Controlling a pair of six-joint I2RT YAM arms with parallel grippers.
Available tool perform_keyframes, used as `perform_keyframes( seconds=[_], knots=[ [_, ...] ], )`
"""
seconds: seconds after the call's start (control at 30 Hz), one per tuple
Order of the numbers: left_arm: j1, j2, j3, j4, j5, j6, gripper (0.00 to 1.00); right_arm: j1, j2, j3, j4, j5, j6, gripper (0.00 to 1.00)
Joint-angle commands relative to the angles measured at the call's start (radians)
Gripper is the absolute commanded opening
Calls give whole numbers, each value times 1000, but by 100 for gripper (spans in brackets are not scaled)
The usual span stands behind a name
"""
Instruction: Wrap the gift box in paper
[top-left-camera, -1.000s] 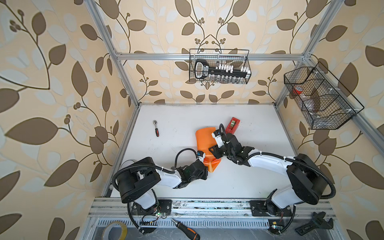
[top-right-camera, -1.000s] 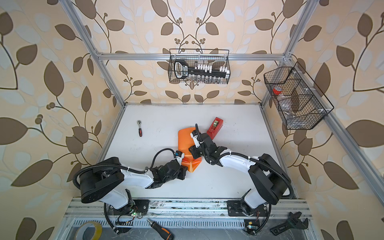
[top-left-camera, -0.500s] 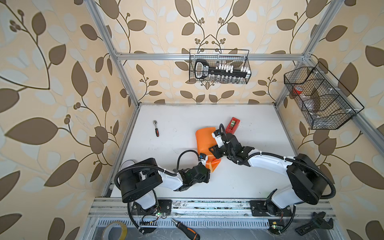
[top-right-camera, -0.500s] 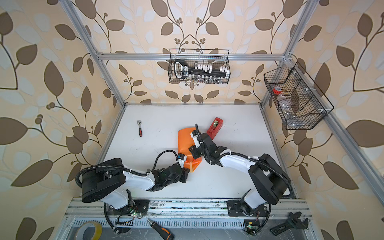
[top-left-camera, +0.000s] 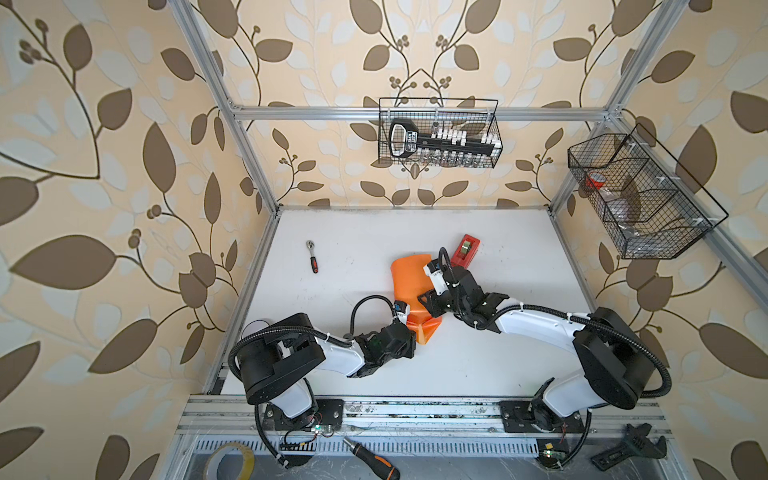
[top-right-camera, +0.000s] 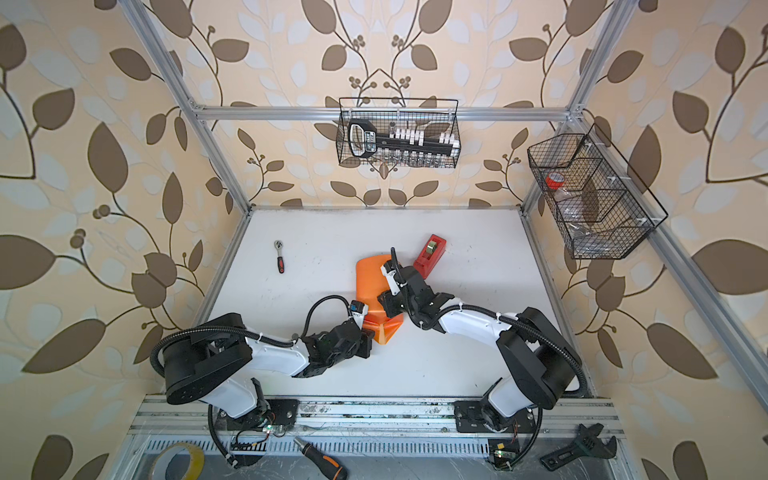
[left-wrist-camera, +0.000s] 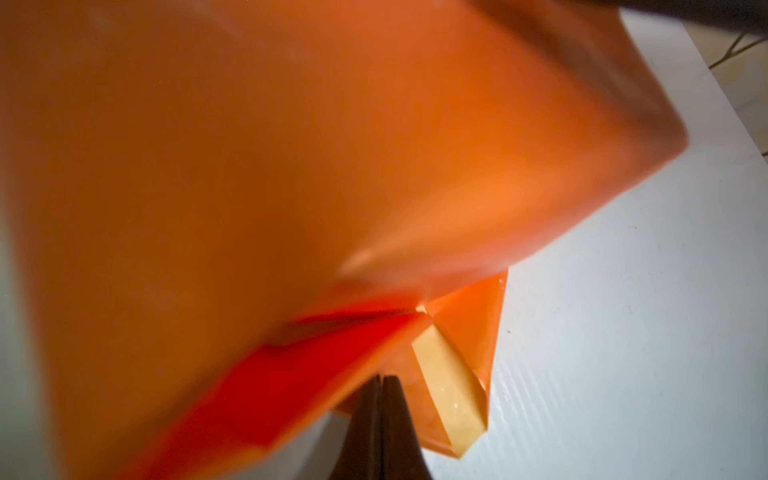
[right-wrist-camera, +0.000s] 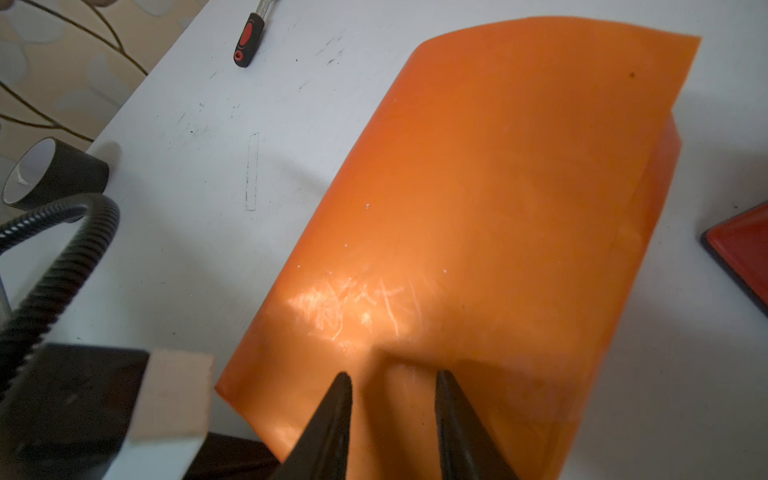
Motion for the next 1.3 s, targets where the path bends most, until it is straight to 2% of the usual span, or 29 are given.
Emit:
perform_keyframes(
  seconds=[0.0,0.13,0.37,0.73,1.27],
  knots=[
    [37,24,-1,-68,-4,26,0,10,33,-31,-78,-19,4,35],
    [78,20,-7,-62,10,19,0,10,39,-27,-77,-21,5,35],
    [75,33,-21,-51,33,29,0,11,44,-24,-77,-22,1,35],
    [-32,-1,-50,-52,-25,44,0,12,58,-18,-71,-25,1,34],
    [-148,33,-52,-28,-73,31,0,13,56,-23,-63,-27,14,33]
  ],
)
